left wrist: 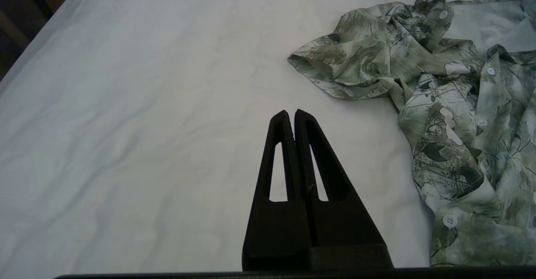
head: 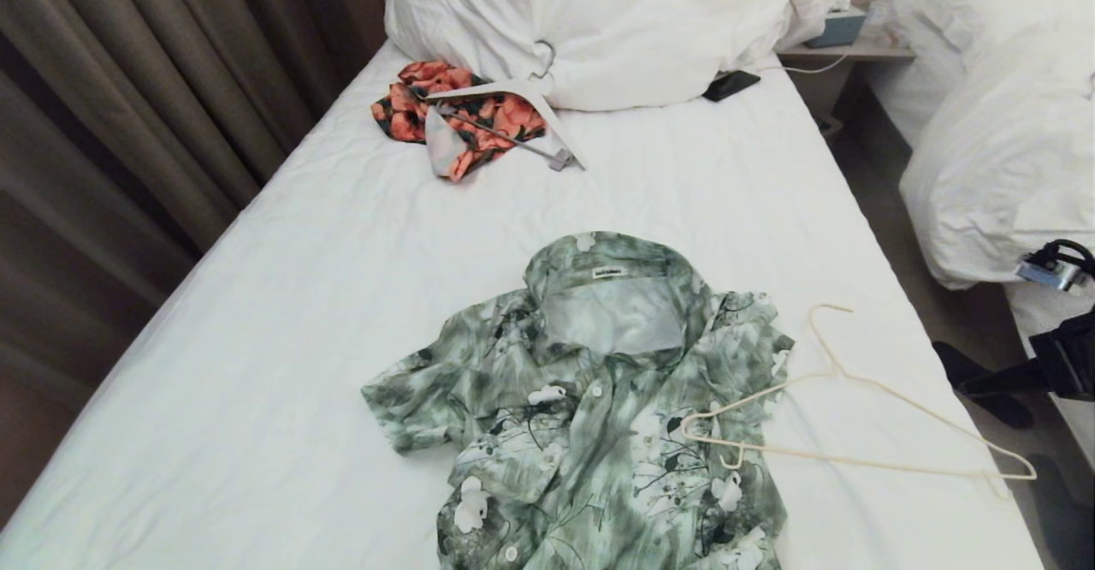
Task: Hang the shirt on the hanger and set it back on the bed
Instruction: Lift the shirt and hanger
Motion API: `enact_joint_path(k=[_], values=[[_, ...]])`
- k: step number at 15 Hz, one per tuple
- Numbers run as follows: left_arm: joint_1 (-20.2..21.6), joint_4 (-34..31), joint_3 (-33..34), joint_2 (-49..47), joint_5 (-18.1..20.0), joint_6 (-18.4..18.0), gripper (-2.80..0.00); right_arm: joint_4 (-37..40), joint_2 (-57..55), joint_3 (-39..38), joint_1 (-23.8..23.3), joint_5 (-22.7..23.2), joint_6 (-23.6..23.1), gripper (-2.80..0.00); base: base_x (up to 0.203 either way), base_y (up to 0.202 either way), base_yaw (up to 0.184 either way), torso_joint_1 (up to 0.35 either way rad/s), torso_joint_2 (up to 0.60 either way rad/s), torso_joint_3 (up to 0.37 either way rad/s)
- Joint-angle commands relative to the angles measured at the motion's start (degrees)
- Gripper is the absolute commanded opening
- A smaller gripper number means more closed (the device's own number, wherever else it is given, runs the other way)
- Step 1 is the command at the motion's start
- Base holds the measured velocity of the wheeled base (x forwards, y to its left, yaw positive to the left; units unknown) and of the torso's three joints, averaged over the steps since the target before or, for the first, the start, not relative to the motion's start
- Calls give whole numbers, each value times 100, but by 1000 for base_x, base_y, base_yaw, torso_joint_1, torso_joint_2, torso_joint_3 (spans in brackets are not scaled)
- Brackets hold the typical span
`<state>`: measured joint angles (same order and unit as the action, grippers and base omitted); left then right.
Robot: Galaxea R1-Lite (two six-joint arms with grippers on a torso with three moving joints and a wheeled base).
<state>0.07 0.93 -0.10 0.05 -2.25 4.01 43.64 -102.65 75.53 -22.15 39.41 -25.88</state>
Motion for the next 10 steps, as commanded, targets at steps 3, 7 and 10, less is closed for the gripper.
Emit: enact_joint_path(k=[3,7,10], values=[[1,4,1,-5,-3,3,-280,838,-1051,552,-176,441,-1276,-280,0,0,0,0,0,0],[1,4,1,1,1,3,-280,852,-1235,614,-317,131,-1866,-280,0,0,0,0,0,0],[1,4,1,-5,-3,3,-280,929,-1605,850,-345,2,-2208,-280,0,0,0,0,0,0]])
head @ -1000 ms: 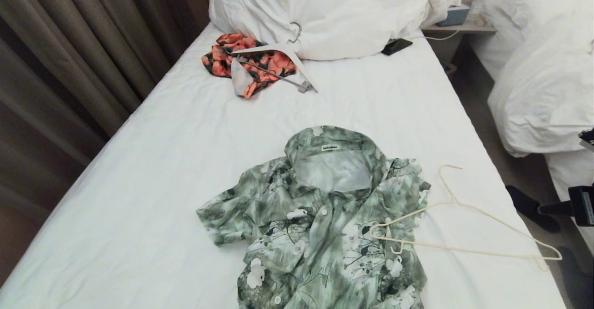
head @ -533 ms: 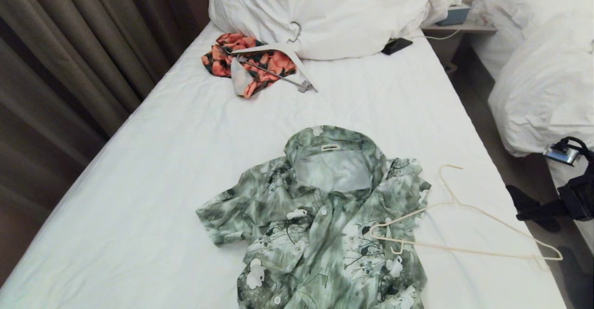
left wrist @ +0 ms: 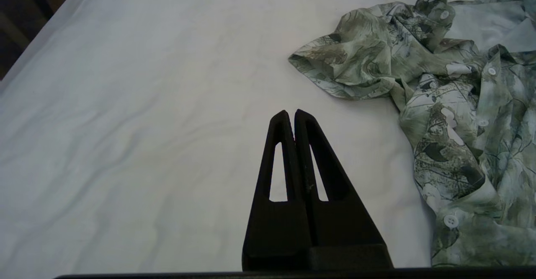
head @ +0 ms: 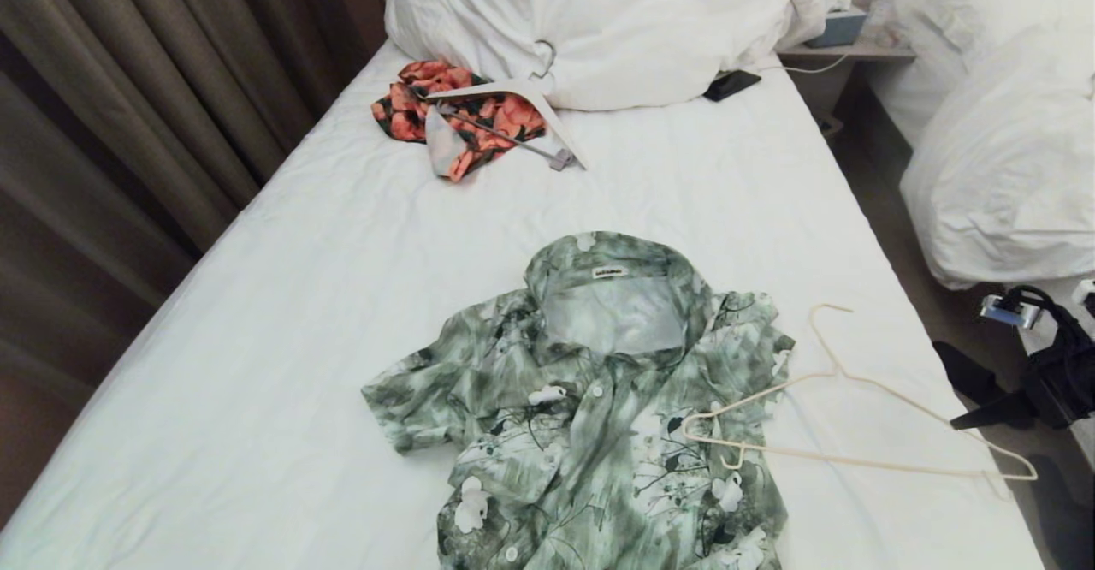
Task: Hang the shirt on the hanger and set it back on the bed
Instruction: Lift the shirt and hanger
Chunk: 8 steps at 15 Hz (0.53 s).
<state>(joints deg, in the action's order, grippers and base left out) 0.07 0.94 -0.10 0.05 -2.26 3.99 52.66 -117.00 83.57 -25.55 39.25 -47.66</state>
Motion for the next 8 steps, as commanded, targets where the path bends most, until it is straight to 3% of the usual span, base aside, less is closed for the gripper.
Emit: enact_joint_path(k=[1,3,8], values=[[1,3,1,-1,-3,6,-280,51,-349,78,-78,24,-500,-280,0,0,0,0,0,0],[1,3,1,-5,-3,6,-280,86,-643,249,-152,38,-827,-280,0,0,0,0,0,0],[1,3,1,-5,-3,6,-280,308,-740,885,-135,222,-841,-280,0,0,0,0,0,0]])
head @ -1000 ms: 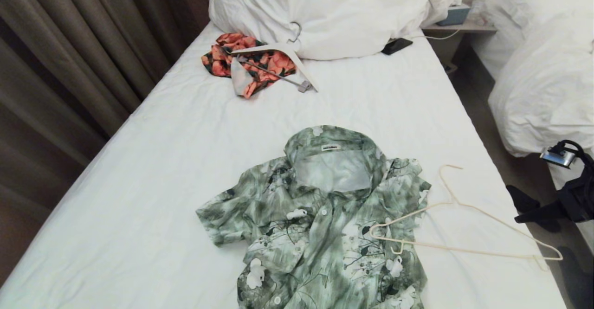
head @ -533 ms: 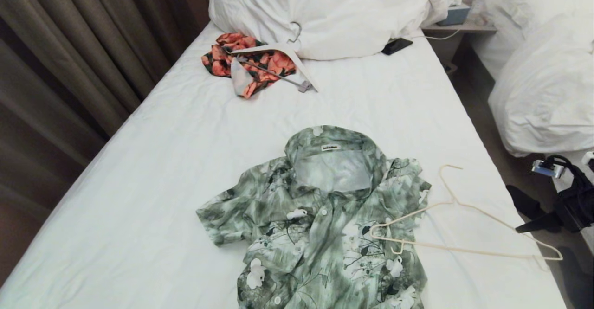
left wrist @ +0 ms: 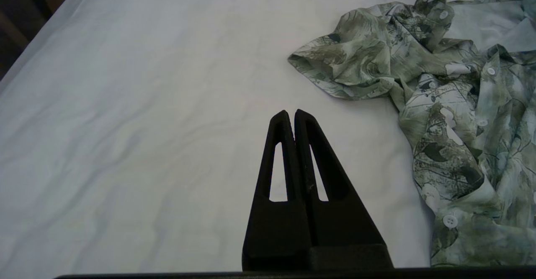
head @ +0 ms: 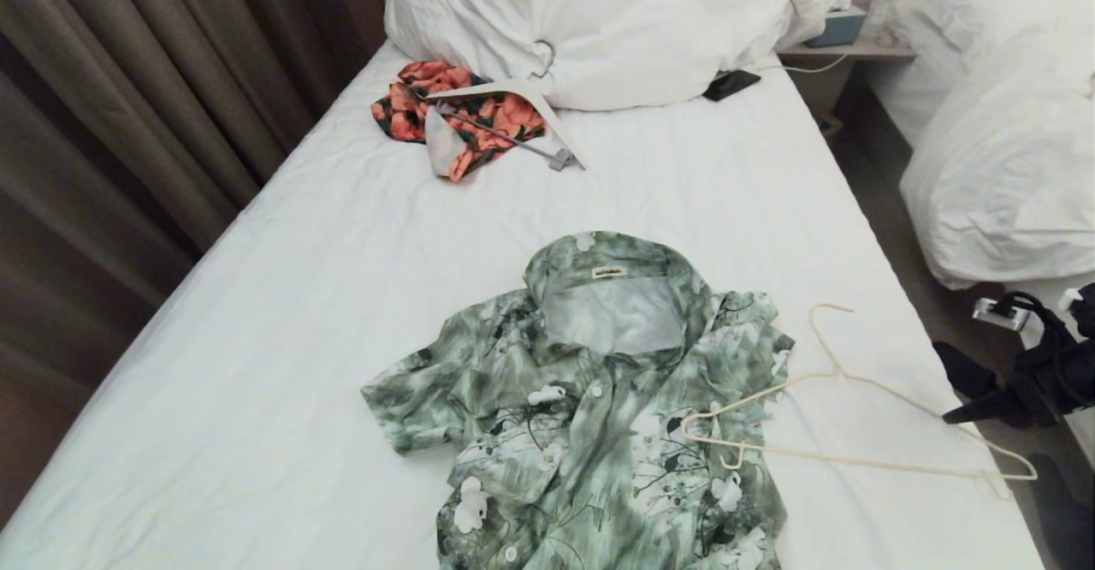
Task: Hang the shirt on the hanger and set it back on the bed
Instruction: Lift the shirt and hanger
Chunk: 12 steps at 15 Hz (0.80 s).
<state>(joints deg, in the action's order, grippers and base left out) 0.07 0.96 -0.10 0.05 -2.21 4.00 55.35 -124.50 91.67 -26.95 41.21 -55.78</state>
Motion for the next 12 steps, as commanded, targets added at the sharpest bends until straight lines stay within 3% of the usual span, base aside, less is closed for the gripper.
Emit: enact_joint_path(k=[1,6,9,12], values=[[1,0,1,-5,-8,4,-280,20,-13,171,6,28,-29,0,0,0,0,0,0,0],[1,0,1,-5,1,4,-280,60,-479,610,33,40,-34,0,0,0,0,0,0,0],[1,0,1,4,-3,4,-280,57,-702,697,278,589,-38,0,0,0,0,0,0,0],[1,0,1,2,-7,4,-280,188,-633,638,536,772,-19,0,0,0,0,0,0,0]])
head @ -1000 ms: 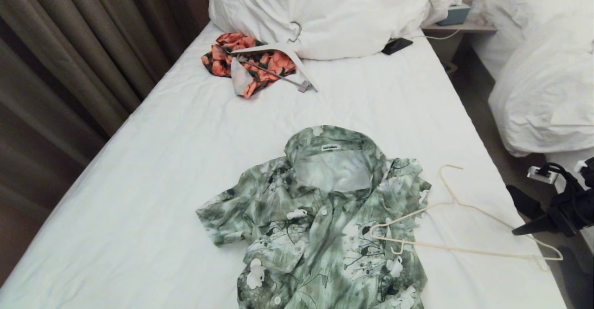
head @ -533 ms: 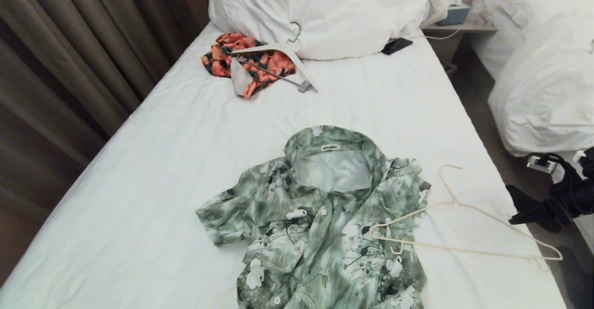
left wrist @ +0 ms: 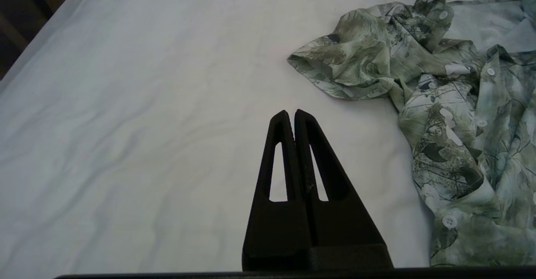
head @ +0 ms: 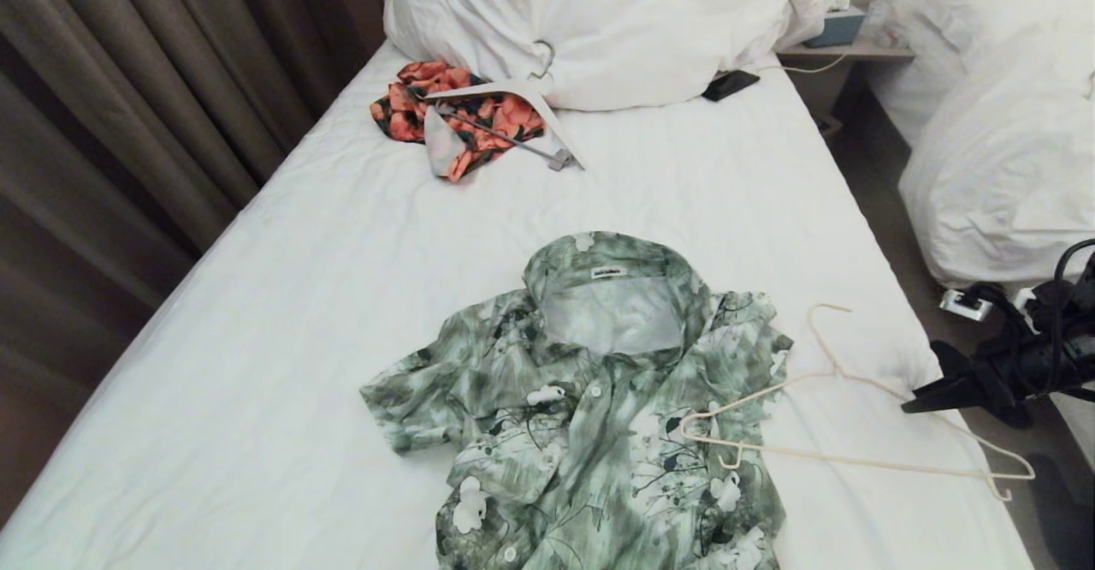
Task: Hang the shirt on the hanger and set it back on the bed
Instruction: Lift the shirt and hanger
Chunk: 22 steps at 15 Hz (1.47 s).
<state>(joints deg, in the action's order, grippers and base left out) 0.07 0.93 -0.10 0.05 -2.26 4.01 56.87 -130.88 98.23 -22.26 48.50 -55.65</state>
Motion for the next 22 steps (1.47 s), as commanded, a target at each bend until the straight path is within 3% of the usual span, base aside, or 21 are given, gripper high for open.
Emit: enact_joint_path(k=[1,10,22], values=[[1,4,1,-5,-3,3,-280,131,10,-15,99,107,-20,0,0,0,0,0,0,0],[1,4,1,-5,-3,3,-280,518,580,-550,213,151,-7,0,0,0,0,0,0,0],[1,4,1,-5,4,3,-280,326,131,-595,988,-34,292,0,0,0,0,0,0,0]])
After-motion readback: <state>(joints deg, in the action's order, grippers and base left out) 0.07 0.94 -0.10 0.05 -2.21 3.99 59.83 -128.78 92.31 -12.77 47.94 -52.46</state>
